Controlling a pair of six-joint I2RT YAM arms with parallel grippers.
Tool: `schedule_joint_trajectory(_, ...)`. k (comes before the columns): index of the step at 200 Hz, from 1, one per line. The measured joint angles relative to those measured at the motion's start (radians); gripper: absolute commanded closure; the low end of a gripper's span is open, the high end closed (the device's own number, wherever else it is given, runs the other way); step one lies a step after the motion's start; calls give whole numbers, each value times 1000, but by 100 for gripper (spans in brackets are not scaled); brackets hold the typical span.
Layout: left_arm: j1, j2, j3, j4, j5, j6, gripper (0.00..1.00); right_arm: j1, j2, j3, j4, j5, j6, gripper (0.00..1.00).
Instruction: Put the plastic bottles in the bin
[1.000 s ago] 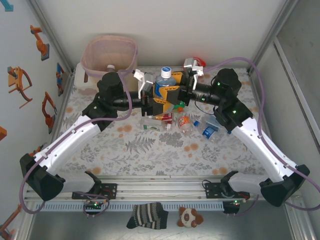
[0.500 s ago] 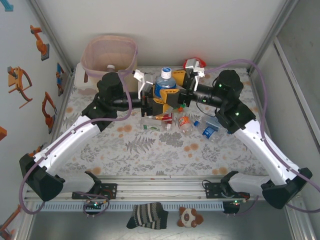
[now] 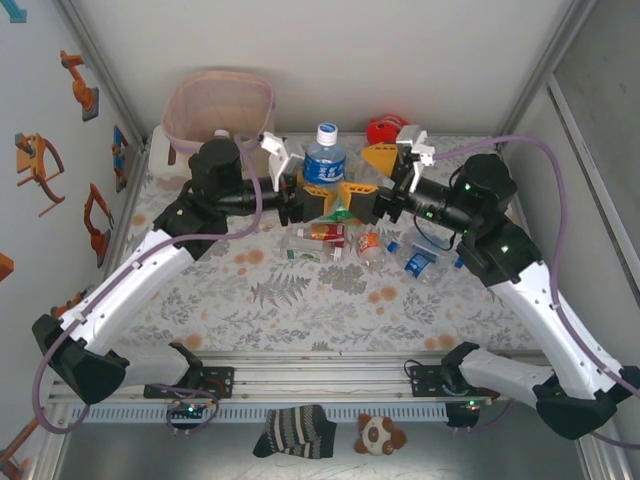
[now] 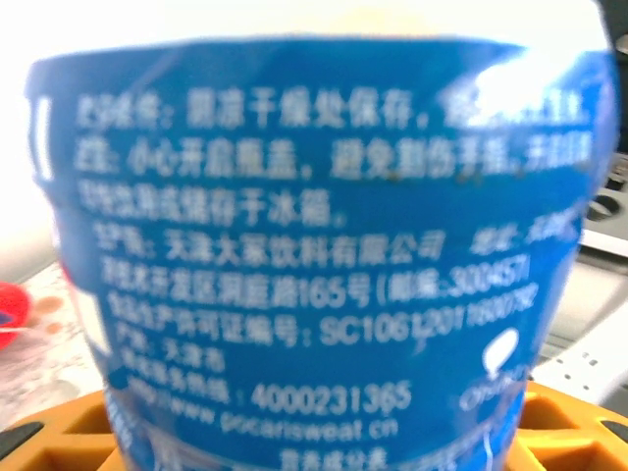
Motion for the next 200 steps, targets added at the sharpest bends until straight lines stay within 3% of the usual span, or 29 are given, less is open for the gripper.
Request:
schedule_joint_trajectory(73, 187, 7, 97, -146, -199, 6, 53, 0, -35, -35, -81, 66, -14, 13)
schedule_joint_trajectory(158, 463, 163, 323, -343, -268, 19, 56, 0, -71, -39, -134, 97, -14, 14)
schedule_joint_trajectory(200, 549, 304, 452, -402, -311, 37, 57, 0, -80, -39, -140, 97, -14, 14)
